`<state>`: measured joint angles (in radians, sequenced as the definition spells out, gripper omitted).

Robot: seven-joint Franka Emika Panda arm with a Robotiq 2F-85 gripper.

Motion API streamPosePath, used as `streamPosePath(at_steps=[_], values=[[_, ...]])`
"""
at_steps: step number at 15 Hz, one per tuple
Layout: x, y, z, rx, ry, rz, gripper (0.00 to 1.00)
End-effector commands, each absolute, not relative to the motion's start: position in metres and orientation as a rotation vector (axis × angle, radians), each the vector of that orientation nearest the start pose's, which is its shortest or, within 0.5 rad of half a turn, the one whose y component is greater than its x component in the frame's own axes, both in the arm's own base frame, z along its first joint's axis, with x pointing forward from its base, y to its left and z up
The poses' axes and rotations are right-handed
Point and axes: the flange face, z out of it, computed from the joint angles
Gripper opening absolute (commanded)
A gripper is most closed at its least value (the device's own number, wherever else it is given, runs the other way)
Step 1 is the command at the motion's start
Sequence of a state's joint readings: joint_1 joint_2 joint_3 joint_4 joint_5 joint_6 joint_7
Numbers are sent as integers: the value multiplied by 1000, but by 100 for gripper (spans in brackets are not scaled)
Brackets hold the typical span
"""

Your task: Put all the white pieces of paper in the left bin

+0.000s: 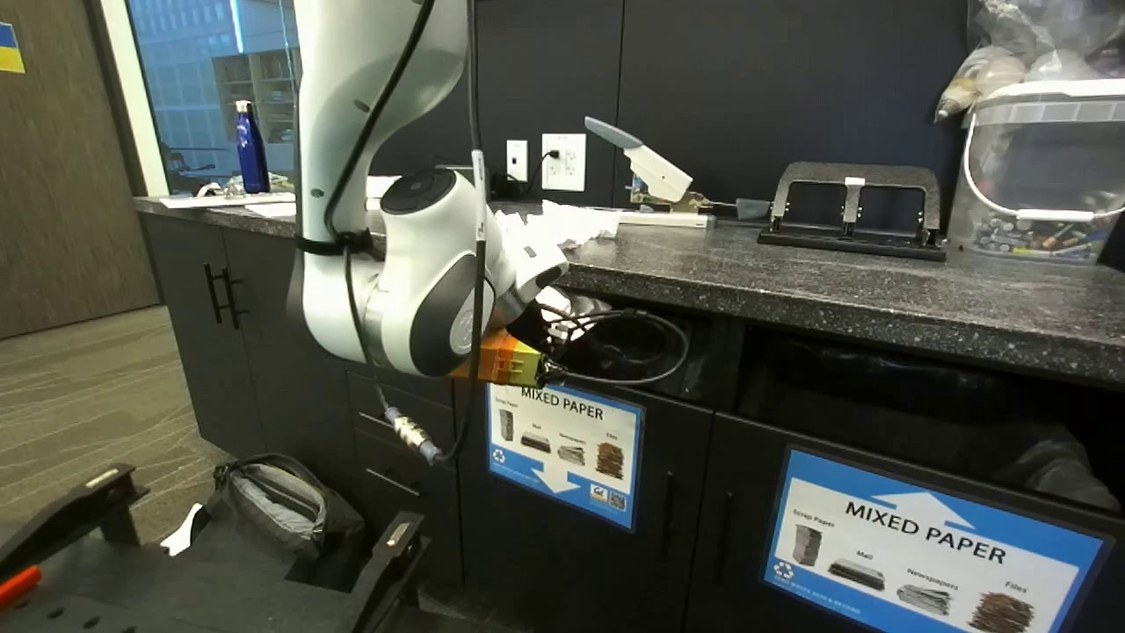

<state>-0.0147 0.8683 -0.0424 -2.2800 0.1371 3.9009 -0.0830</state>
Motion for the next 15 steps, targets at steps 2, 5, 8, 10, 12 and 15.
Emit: streamPosePath(at_steps=[2, 5, 8, 10, 12, 15], values=[[537, -58, 67, -3067, 124, -1252, 10], [551, -69, 61, -3078, 147, -1260, 11], [567, -81, 56, -3088, 168, -1268, 10], [579, -89, 54, -3099, 182, -1275, 10], [590, -97, 50, -3111, 198, -1271, 10], [602, -106, 45, -3121, 213, -1273, 10]])
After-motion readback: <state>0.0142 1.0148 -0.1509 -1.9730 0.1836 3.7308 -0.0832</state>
